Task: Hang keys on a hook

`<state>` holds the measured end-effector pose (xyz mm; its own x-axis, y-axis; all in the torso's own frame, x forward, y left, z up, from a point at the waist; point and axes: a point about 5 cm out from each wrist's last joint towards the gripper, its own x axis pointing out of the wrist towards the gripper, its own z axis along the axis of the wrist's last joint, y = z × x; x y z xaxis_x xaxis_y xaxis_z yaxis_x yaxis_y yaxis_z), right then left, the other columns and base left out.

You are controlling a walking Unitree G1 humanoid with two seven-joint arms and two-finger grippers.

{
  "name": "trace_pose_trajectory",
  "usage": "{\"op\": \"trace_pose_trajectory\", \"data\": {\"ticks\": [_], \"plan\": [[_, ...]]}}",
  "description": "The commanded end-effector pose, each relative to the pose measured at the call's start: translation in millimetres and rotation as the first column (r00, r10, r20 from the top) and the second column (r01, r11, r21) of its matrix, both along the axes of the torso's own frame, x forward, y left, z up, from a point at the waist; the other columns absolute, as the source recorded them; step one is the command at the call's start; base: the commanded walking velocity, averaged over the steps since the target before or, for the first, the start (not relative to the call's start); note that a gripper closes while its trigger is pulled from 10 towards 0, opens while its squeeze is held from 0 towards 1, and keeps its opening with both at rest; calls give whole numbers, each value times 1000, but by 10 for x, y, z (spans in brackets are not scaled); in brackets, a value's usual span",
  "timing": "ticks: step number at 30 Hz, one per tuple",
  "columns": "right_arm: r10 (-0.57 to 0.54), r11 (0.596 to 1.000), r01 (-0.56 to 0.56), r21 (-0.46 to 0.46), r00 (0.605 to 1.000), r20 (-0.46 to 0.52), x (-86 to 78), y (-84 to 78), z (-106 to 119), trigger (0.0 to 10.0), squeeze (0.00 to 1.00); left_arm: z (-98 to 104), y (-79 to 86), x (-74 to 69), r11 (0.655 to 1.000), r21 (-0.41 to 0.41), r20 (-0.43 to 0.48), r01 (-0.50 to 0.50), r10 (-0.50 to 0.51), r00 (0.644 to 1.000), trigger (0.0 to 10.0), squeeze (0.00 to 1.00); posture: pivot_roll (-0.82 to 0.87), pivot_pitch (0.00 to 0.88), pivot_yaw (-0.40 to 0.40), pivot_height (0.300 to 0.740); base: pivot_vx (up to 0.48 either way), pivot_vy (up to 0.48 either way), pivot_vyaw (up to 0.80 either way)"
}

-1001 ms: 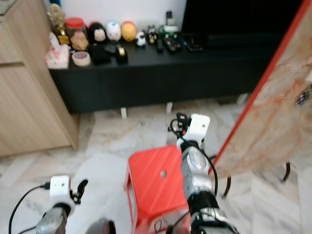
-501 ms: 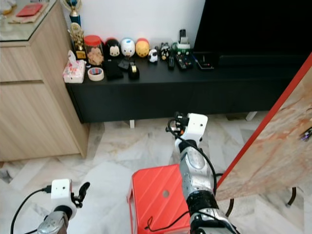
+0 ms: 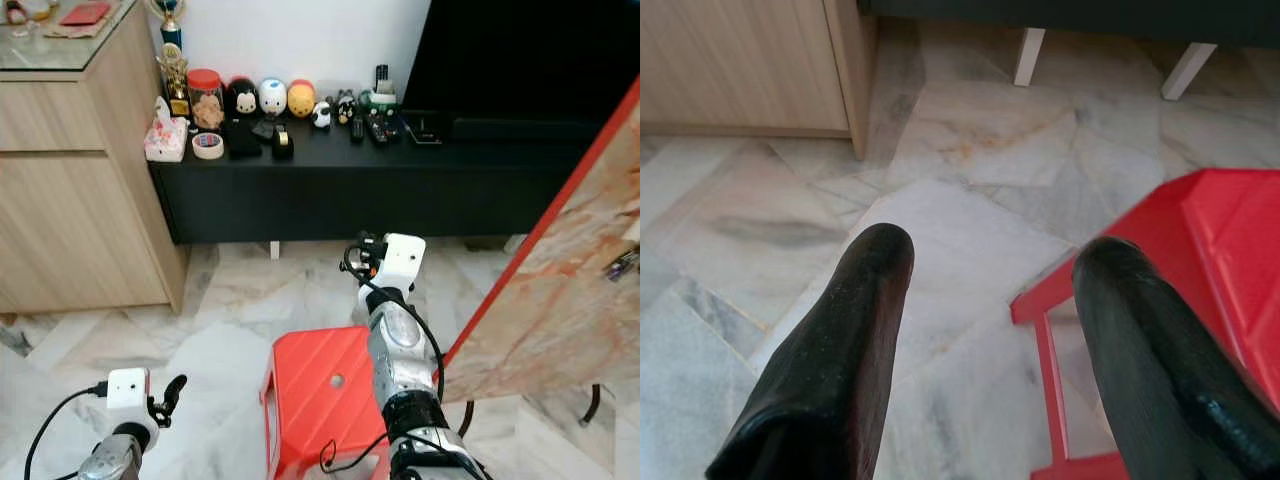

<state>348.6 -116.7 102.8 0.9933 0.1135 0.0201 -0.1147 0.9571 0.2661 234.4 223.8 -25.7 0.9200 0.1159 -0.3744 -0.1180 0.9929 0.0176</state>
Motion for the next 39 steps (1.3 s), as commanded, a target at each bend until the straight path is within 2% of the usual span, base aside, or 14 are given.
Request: {"op": "trace_pose_trajectory", "data": {"ticks": [1, 14, 18, 19, 22, 27, 33, 37, 39], "plan": [[-6, 1000, 6, -4, 1000, -5, 1, -19, 0, 10000, 0, -7, -36, 8, 1000, -17, 1, 0, 0, 1000, 10000, 0, 120, 0, -102, 740, -247, 0, 0], [5, 1000, -5, -4, 999, -33, -14, 7, -45, 10000, 0, 22, -63, 49, 1000, -20, 20, 5, -4, 1000, 10000, 0, 122, 0, -107, 740, -19, 0, 0], [45, 999, -45, -2, 997, -57, -15, 41, -65, 10000, 0, 47, -77, 78, 1000, -17, 36, 12, -11, 999, 10000, 0, 124, 0, -108, 740, 0, 0, 0], [46, 999, -46, -10, 996, -83, -19, 33, -101, 10000, 0, 52, -77, 83, 1000, -17, 38, 11, -10, 999, 10000, 0, 124, 0, -108, 740, 0, 0, 0], [-10, 989, -23, -145, 975, -223, -70, -70, -340, 10000, 0, 54, -78, 87, 1000, -16, 38, 12, -11, 999, 10000, 0, 118, 0, -108, 740, 0, 0, 0], [-26, 990, -7, -140, 972, -232, -89, -104, -362, 10000, 0, 70, -84, 105, 1000, -13, 46, 15, -14, 999, 10000, 0, 120, 0, -105, 740, 0, 0, 0], [29, 991, -56, -119, 977, -211, -65, -10, -294, 10000, 0, 208, -121, 234, 999, -7, 123, 54, -52, 991, 10000, 0, 122, 0, -103, 740, 0, 0, 0], [107, 984, -131, -119, 976, -190, -66, 106, -240, 10000, 0, 395, -113, 380, 995, 3, 205, 100, -99, 974, 10000, 0, 129, 0, -104, 740, 0, 0, 0], [116, 984, -139, -114, 975, -189, -65, 119, -229, 10000, 0, 431, -111, 405, 994, 6, 220, 109, -108, 970, 10000, 0, 122, 0, -102, 740, 0, 0, 0]]}}
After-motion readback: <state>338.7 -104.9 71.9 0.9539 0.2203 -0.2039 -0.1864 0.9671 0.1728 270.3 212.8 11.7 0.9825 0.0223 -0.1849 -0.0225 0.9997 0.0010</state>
